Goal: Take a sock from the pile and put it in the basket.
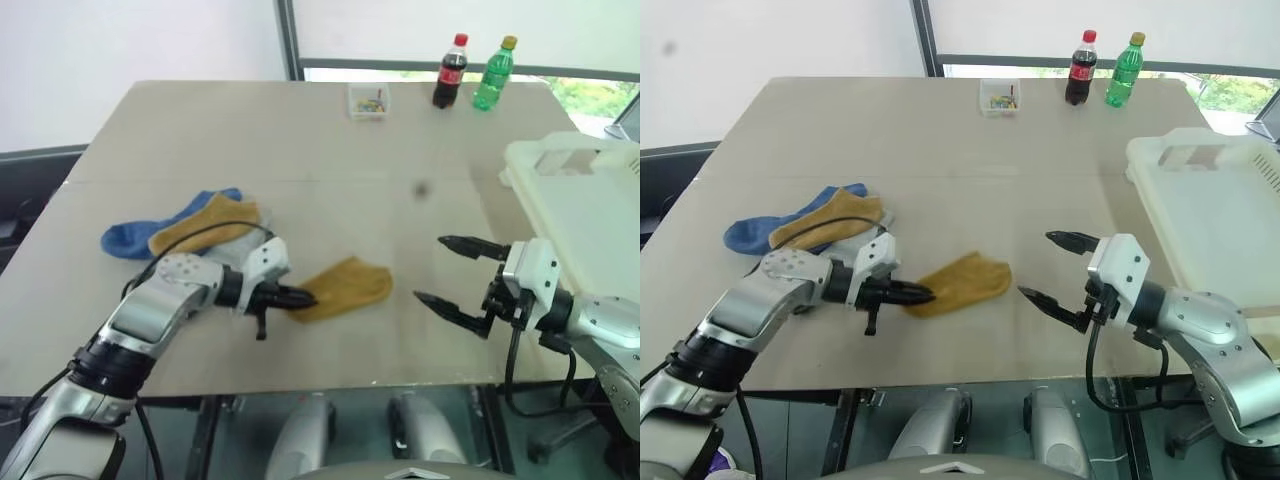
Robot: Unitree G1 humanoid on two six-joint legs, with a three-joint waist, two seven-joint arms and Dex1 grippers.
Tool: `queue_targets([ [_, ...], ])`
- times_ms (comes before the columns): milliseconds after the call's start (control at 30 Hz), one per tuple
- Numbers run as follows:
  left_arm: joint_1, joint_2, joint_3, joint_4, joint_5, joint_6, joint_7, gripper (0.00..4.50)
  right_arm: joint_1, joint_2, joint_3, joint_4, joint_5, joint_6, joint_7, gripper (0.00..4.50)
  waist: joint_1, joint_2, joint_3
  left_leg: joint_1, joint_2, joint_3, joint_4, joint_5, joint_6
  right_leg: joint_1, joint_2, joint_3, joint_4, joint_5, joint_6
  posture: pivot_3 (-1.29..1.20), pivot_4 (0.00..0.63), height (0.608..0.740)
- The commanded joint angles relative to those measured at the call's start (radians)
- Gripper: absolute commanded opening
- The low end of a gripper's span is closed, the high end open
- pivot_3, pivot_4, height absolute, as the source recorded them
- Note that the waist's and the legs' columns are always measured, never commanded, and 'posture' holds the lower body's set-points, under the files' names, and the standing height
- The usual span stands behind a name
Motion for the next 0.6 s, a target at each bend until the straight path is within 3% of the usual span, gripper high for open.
queue_targets([
  [33, -0.031, -0.038, -0.001, 0.032, -0.003, -0.057, -0.073, 0.66, -0.029, -0.006, 0.014, -0.019, 0.023, 0.077, -0.030, 4.50, -0.001, 0.000, 0.000, 0.000, 0.000, 0.000, 0.000, 0.000, 0.000, 0.000, 0.000, 0.000, 0.000, 0.000, 0.001, 0.00, 0.150, 0.740],
  [100, -0.032, -0.059, -0.001, 0.047, 0.030, -0.108, -0.066, 1.38, -0.050, 0.002, 0.041, -0.006, 0.019, 0.115, -0.042, 4.50, -0.002, 0.000, 0.000, 0.000, 0.000, -0.001, 0.000, 0.000, 0.000, 0.000, 0.000, -0.001, 0.000, 0.001, 0.001, 0.00, 0.150, 0.740],
  [200, 0.012, -0.101, 0.042, 0.009, 0.058, -0.182, 0.016, 2.87, -0.129, 0.033, 0.167, 0.118, -0.134, 0.155, -0.131, 4.50, -0.007, 0.000, 0.000, 0.000, 0.001, 0.000, 0.000, 0.000, 0.000, 0.000, 0.001, 0.000, 0.000, 0.001, 0.001, 0.00, 0.150, 0.740],
  [300, 0.098, -0.082, 0.111, -0.102, 0.034, -0.137, 0.082, 2.87, -0.210, 0.101, 0.227, 0.215, -0.176, 0.149, -0.151, 4.50, -0.008, 0.000, 0.000, 0.001, 0.001, 0.000, 0.000, 0.000, 0.000, -0.001, 0.000, 0.001, 0.002, 0.001, 0.001, 0.00, 0.150, 0.740],
  [433, 0.233, -0.069, 0.236, -0.311, -0.060, 0.076, 0.228, 2.87, -0.320, 0.178, 0.286, 0.339, -0.248, 0.147, -0.178, 4.50, -0.019, 0.001, 0.001, 0.000, 0.002, 0.000, 0.000, 0.000, 0.000, -0.002, 0.000, 0.001, 0.002, 0.001, 0.001, 0.00, 0.150, 0.740],
  [600, 0.407, -0.175, 0.382, -0.544, -0.143, 0.377, 0.544, 2.87, -0.407, 0.232, 0.336, 0.460, -0.291, 0.123, -0.134, 4.50, -0.003, 0.001, 0.001, 0.000, 0.000, -0.002, 0.000, 0.000, 0.000, -0.001, 0.000, -0.002, 0.002, 0.001, 0.002, 0.00, 0.150, 0.740],
])
